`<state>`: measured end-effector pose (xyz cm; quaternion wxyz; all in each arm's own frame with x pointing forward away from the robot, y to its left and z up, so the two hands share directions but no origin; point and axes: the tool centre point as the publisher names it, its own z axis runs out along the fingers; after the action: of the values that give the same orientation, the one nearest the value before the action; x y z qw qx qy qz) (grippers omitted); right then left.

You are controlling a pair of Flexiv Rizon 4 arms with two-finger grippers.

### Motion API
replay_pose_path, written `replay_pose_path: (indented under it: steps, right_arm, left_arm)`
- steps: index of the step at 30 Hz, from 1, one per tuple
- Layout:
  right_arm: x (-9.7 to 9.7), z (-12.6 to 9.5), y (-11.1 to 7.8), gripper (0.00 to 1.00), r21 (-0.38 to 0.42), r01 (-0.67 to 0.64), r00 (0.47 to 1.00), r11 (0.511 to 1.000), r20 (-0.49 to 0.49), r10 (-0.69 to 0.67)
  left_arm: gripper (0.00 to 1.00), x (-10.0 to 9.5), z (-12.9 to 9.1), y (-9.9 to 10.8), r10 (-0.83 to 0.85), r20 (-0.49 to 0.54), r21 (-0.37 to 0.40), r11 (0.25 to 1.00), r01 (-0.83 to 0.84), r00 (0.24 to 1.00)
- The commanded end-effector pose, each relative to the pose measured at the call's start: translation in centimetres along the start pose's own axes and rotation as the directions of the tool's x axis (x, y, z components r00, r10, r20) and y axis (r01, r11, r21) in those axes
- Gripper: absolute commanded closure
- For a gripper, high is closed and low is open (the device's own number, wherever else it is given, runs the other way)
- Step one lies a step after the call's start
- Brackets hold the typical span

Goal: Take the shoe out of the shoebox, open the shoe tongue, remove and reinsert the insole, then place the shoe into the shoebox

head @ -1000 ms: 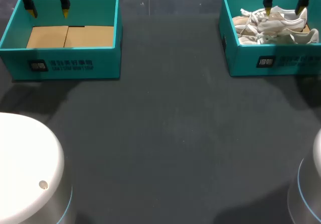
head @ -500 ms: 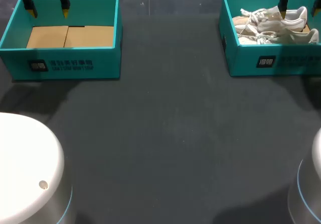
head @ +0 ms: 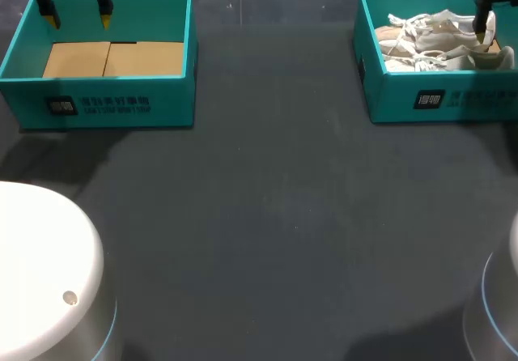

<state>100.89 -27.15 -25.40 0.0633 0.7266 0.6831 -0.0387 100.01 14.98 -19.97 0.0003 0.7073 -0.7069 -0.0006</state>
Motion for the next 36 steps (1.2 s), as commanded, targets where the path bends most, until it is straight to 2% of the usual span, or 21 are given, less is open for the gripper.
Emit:
replay_pose_path:
  steps: [1,6,14,24,29,36]
  right_arm:
    - [-0.9,1.8,0.8,0.04,0.014,0.001,1.000,1.000,-0.007,-0.001]
    - [-1.9,3.4,1.0,0.09,0.031,-0.003,1.000,1.000,0.008,0.002]
    - [-3.1,5.2,1.0,0.11,0.033,0.000,1.000,0.999,0.009,0.000]
    - [-3.5,7.8,0.9,0.20,0.050,0.009,1.000,0.999,0.008,-0.009]
    - [-3.6,8.7,1.0,0.28,0.059,0.005,1.000,0.998,0.010,-0.005]
    - [-3.5,9.4,1.2,0.34,0.074,0.002,1.000,0.997,0.010,-0.003]
  left_arm:
    - [0.00,0.0,0.0,0.0,0.000,0.000,0.000,1.000,0.000,1.000]
    - [0.00,0.0,0.0,0.0,0.000,0.000,0.000,1.000,0.000,1.000]
    - [0.00,0.0,0.0,0.0,0.000,0.000,0.000,1.000,0.000,1.000]
    - [0.00,0.0,0.0,0.0,0.000,0.000,0.000,1.000,0.000,1.000]
    - [0.00,0.0,0.0,0.0,0.000,0.000,0.000,1.000,0.000,1.000]
    - [0.00,0.0,0.0,0.0,0.000,0.000,0.000,1.000,0.000,1.000]
